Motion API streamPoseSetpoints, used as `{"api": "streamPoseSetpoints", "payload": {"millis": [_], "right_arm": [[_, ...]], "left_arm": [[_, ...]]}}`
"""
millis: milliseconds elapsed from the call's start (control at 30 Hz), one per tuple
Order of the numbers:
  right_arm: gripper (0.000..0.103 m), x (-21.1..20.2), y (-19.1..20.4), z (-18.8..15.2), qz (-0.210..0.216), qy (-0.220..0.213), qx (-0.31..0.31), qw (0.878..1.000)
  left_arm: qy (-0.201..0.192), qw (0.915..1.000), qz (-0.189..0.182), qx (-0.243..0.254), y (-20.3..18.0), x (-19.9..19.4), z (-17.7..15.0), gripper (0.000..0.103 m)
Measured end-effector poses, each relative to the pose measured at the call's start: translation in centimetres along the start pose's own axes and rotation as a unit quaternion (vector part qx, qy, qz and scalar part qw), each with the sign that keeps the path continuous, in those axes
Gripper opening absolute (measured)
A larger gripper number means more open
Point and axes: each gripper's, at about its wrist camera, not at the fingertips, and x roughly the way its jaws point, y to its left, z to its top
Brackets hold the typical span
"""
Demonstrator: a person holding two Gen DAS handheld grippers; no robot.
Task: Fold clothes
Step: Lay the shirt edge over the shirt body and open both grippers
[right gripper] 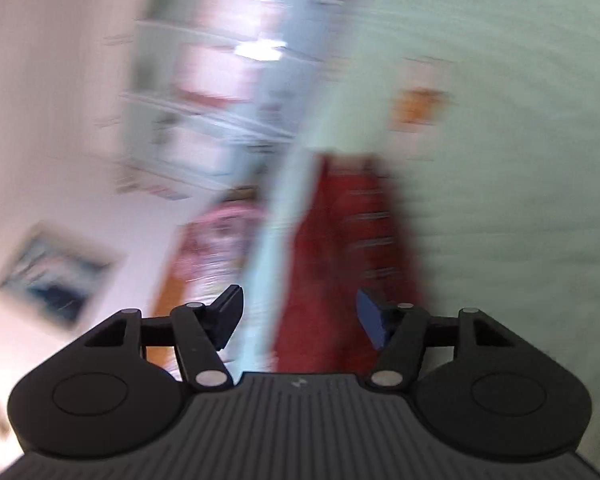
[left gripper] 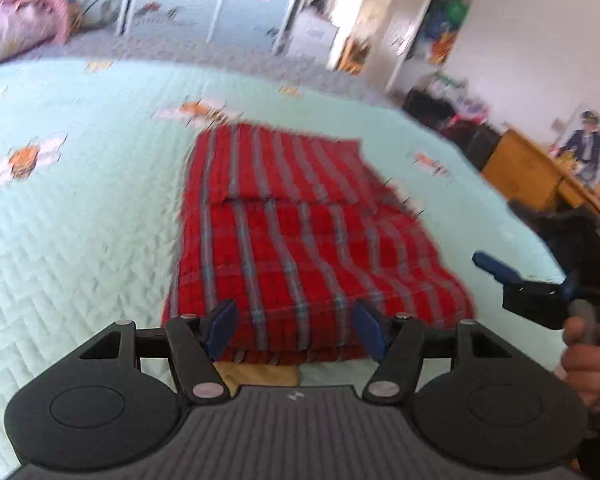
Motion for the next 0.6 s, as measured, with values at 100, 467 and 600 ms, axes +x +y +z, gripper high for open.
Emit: {"api": "streamPoseSetpoints", "payload": {"millis": [100, 467, 600], "right_arm": [[0.080, 0.8, 2.1, -2.1, 0.057, 0.038, -0.027, 0.997], [0.055, 2.3, -4.8, -0.3, -0.025, 0.037, 0.098, 0.994], [0.069, 4.4, -3.4, 1.7, -0.033, 0.038, 0.054, 0.997]], "left_arm": [[0.008, 0.9993, -0.001, 0.038, -0.8, 1.2, -0.3, 0.066], [0.008, 0.9984, -0.025, 0.050, -1.0, 1.7, -0.5, 0.066], [0.042, 0.9987, -0.011, 0.026, -0.3, 4.5, -0.7, 0.066]]}}
